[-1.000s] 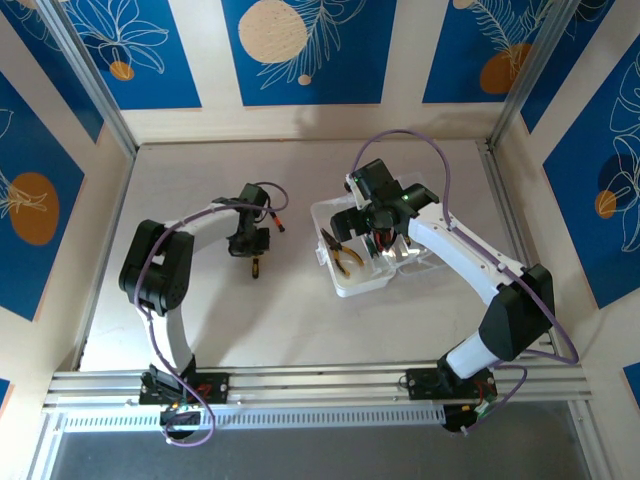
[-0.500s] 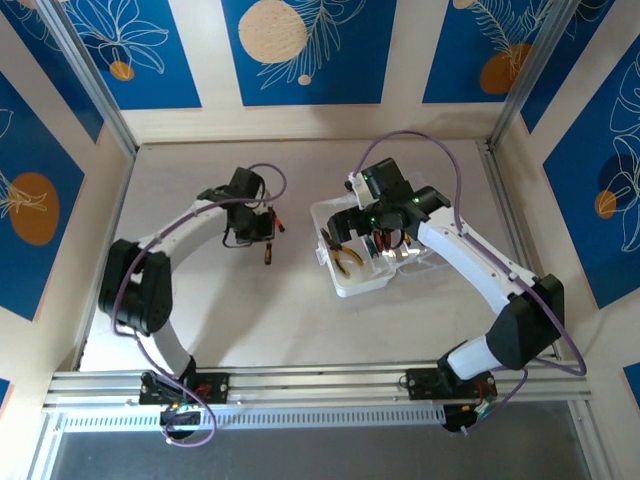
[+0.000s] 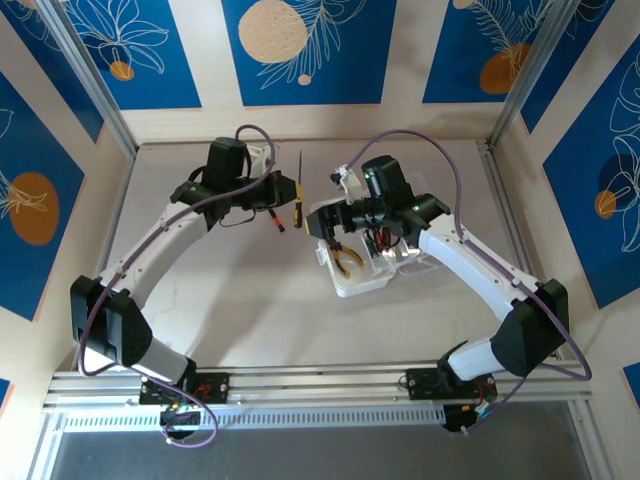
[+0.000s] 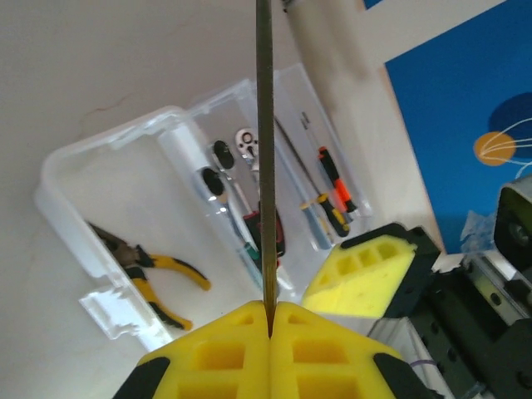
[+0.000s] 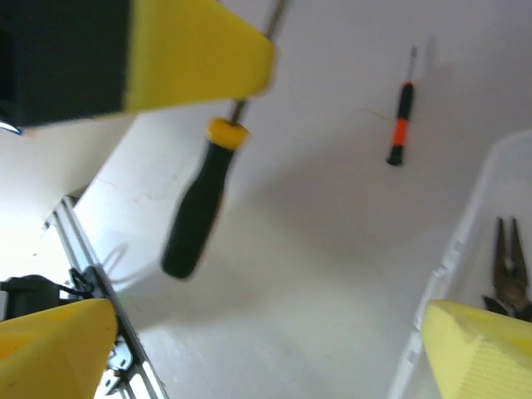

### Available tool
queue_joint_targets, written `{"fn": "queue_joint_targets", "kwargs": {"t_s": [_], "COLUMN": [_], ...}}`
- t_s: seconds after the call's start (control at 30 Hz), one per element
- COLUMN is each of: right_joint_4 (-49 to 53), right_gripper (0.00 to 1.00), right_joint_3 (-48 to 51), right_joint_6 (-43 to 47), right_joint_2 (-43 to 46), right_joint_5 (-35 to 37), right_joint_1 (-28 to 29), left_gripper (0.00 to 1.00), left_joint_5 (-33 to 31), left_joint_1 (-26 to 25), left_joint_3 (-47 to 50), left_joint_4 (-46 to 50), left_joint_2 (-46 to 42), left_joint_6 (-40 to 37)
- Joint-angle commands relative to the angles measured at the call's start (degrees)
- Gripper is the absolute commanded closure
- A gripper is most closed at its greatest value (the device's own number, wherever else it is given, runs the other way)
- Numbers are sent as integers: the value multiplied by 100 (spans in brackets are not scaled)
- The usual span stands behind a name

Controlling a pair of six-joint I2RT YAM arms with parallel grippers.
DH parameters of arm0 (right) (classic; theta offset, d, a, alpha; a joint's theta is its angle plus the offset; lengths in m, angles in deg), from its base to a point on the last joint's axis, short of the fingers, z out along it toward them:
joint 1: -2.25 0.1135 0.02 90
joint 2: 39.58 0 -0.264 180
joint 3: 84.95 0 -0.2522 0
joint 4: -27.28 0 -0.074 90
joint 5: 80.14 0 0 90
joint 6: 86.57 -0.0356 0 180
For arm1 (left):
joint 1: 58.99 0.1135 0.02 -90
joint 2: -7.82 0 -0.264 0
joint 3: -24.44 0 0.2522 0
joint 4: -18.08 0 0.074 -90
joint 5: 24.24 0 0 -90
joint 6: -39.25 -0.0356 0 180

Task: Pack the tool kit

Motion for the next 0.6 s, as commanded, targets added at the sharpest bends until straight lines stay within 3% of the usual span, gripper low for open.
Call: {"fn": "queue_joint_targets", "kwargs": {"t_s": [0.0,0.2,0.57], "right_joint_4": [-556,-862,-825], "right_gripper": [12,31,99], "right_joint_3": [-30,-138,-170], "right_joint_6": [-331,-535,-527], "right_joint_2": [-179,-478,-396], "right_joint_5": [-442,-498,-253], "right_joint_1": [69,179,188], "left_gripper": [100,100,100], "left_joint_5": [322,371,343], "left_joint_1": [-97,-170,-208], "left_joint_3": [-10,81,184], "left_joint_4": [-398,-550,-521], "left_joint_2": [-177,-186,-162], "left_joint_6": [255,341,252]}}
